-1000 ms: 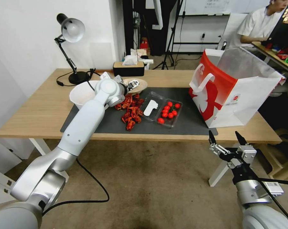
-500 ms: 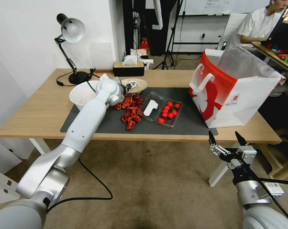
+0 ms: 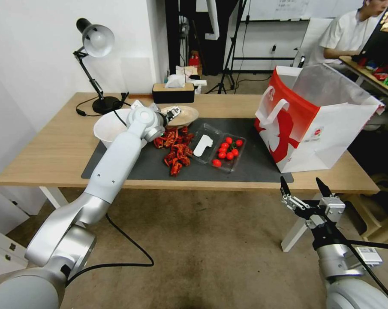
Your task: Pick up the trash from the table and place it into the takeout bag.
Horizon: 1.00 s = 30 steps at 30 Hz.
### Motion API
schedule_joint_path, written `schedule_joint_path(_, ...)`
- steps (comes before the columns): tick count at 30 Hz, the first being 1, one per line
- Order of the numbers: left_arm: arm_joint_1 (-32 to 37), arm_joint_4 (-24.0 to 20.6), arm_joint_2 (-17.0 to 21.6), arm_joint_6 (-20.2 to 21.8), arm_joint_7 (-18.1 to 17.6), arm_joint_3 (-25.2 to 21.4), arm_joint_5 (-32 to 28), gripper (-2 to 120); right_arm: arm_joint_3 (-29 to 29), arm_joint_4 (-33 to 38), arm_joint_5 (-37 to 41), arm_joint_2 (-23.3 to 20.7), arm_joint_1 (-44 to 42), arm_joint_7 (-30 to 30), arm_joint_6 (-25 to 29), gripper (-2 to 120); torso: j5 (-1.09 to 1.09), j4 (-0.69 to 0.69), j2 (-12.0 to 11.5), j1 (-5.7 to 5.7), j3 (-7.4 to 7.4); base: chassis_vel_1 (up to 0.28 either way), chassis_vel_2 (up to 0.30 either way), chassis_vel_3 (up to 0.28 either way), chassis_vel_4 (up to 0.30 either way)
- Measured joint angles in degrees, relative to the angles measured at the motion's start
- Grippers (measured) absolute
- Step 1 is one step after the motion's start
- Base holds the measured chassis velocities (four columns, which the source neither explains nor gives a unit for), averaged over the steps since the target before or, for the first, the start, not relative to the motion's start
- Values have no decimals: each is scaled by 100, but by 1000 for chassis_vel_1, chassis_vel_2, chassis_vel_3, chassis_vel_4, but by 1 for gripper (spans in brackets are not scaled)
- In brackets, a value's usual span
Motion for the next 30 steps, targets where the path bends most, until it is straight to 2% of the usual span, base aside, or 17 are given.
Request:
schedule_joint_path(3,0,47,-50,-28,-20,-14,38,97,0,2,0,0,1,0,0,100,0,0,0,0,0,0,0,0,0)
schedule_joint_path(5,1,101,-92,-42,-43,-18,89,85,0,2,0,0,-1,1,0,100,0,0,0,0,0,0,0,0,0)
schedule_joint_path(6,1,101,-92,-42,-43,-18,89,85,0,2,0,0,-1,1,0,100,0,0,0,0,0,0,0,0,0)
schedule_joint_path(9,20,123,-98,-44,-46,-15,102,70,3,2,0,-2,0,1,0,100,0,0,0,0,0,0,0,0,0)
schedule_joint_path(11,23,129,-98,-49,-49,-12,105,67,3,2,0,-2,0,1,0,100,0,0,0,0,0,0,0,0,0)
schedule_joint_path(13,24,184,-94,-67,-62,2,110,47,-3,5,0,11,-1,1,1,100,0,0,0,0,0,0,0,0,0)
schedule_joint_path(14,24,184,-94,-67,-62,2,110,47,-3,5,0,11,-1,1,1,100,0,0,0,0,0,0,0,0,0)
schedule_joint_path(15,24,196,-91,-77,-63,7,116,37,-3,11,-1,18,-13,1,1,100,0,0,0,0,0,0,0,0,0)
schedule_joint_path(16,26,197,-90,-79,-63,7,118,32,-4,12,-3,19,-21,1,1,100,0,0,0,0,0,0,0,0,0)
schedule_joint_path(17,26,197,-90,-79,-63,7,118,32,-4,12,-3,19,-21,1,1,100,0,0,0,0,0,0,0,0,0)
schedule_joint_path(20,57,177,-82,-94,13,5,140,17,-1,20,-9,20,-32,1,3,100,-1,0,0,0,0,0,0,0,0)
schedule_joint_path(21,57,177,-82,-94,13,5,140,17,-1,20,-9,20,-32,1,3,100,-1,0,0,0,0,0,0,0,0)
schedule_joint_path(24,95,-44,-33,-208,429,-7,242,3,2,37,-16,23,-46,1,5,100,0,0,0,0,0,0,0,0,0)
schedule_joint_path(28,80,-249,-3,-262,632,-3,301,0,9,45,-18,22,-52,0,8,100,-1,1,0,0,0,0,0,0,0)
schedule_joint_path(30,-12,-487,32,-308,833,63,369,0,15,47,-18,21,-57,0,9,100,0,2,0,0,0,0,0,0,0)
